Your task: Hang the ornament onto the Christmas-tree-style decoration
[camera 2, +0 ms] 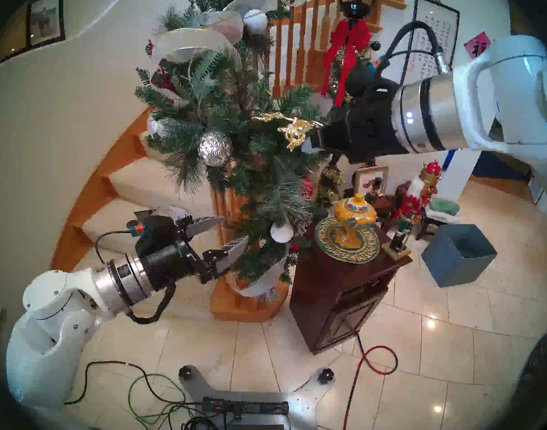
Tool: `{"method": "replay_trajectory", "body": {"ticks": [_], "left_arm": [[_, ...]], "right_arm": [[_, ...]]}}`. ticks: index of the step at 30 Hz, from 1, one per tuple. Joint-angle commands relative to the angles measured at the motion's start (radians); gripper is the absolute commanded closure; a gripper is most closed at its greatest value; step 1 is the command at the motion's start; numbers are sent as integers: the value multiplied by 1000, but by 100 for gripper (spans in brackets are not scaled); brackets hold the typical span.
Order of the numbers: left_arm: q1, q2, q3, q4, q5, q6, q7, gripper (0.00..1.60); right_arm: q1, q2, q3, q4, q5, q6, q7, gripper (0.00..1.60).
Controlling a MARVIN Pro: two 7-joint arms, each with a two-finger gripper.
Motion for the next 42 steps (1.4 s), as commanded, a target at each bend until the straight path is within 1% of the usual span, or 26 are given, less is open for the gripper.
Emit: {"method": "replay_trajectory", "body": {"ticks": [1,7,10,13,16,20,24,28,31,32,34,36,42], "left_arm": [[0,0,-2,-10,0,-1,0,0],[0,0,-2,-10,0,-1,0,0],[0,0,-2,-10,0,-1,0,0],[0,0,-2,-10,0,-1,0,0],[0,0,-2,-10,0,-1,0,0],[0,0,-2,-10,0,-1,0,0],[0,0,-2,-10,0,-1,0,0],[0,0,-2,-10,0,-1,0,0],[0,0,-2,-10,0,-1,0,0],[0,0,-2,-10,0,-1,0,0],[0,0,-2,-10,0,-1,0,0],[0,0,-2,-10,0,-1,0,0],[0,0,-2,-10,0,-1,0,0]], "right_arm": [[3,12,9,7,9,13,21,84],[5,-7,2,23,6,65,39,70],[6,-22,-2,29,6,82,32,63],[7,-41,-7,39,8,101,24,50],[9,-62,-13,51,8,122,15,42],[13,-91,-21,66,6,142,0,40],[18,-125,-28,85,5,145,-18,40],[24,-161,-36,108,0,145,-25,31],[37,-181,-42,122,-3,145,-24,29],[48,-180,-53,122,-8,145,-14,29],[64,-175,-64,121,-8,145,0,21],[78,-170,-70,116,-5,145,1,0],[114,-146,-97,110,4,145,10,0]]}}
